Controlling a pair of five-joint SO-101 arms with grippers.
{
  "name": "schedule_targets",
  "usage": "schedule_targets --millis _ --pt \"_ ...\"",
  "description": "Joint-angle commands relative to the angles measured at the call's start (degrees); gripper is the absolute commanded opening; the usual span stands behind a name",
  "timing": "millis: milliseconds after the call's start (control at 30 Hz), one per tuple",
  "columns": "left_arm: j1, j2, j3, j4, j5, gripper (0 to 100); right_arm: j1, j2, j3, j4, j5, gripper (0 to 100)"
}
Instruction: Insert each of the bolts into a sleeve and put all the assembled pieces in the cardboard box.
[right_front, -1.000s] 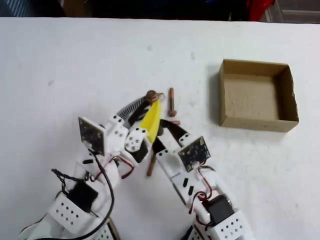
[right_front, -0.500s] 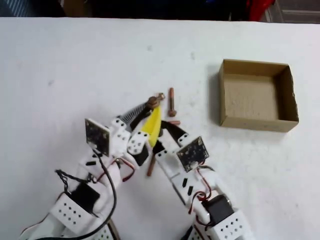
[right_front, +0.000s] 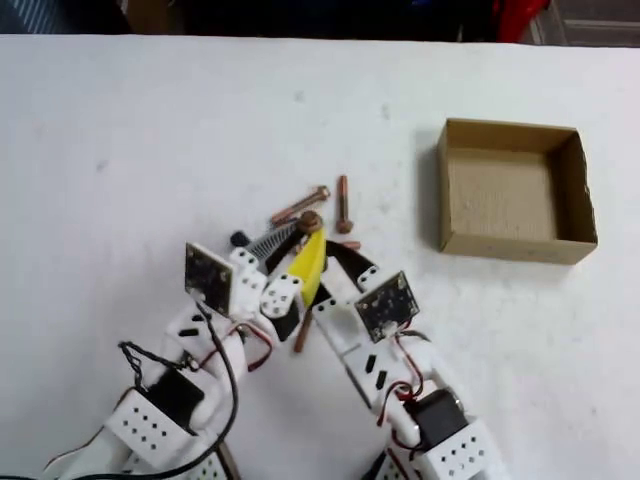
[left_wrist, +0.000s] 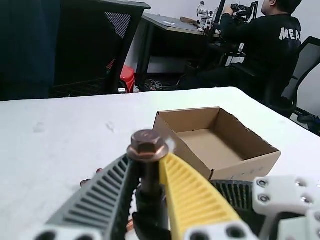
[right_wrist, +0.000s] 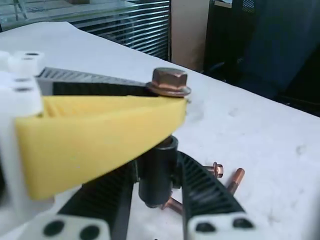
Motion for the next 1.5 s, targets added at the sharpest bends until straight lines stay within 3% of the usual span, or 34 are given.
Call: schedule_targets --millis 0,267,333,433,933,1467 --pt "-0.22 -0.48 0.09 0.18 0.18 2 1.63 -0.75 0.35 -1.36 0.26 1.6" --pt "-0.40 -0.48 -0.09 0.18 0.00 2 1.71 -0.75 0.35 -1.36 0.53 1.6" --pt "-0.31 -0.48 -0.09 0.18 -2.90 3 1.71 -0.75 0.35 -1.36 0.62 1.6" --pt "-0.04 -0.48 0.09 0.26 -7.03 8 1.71 -0.75 0.35 -1.36 0.62 1.6" --pt "-0.40 -0.48 0.09 0.26 -7.12 23 1.71 -0.75 0.35 -1.19 0.62 1.6" --pt "-3.47 -0.48 -1.05 -0.18 -7.12 23 1.71 -0.75 0.35 -0.92 0.62 1.6"
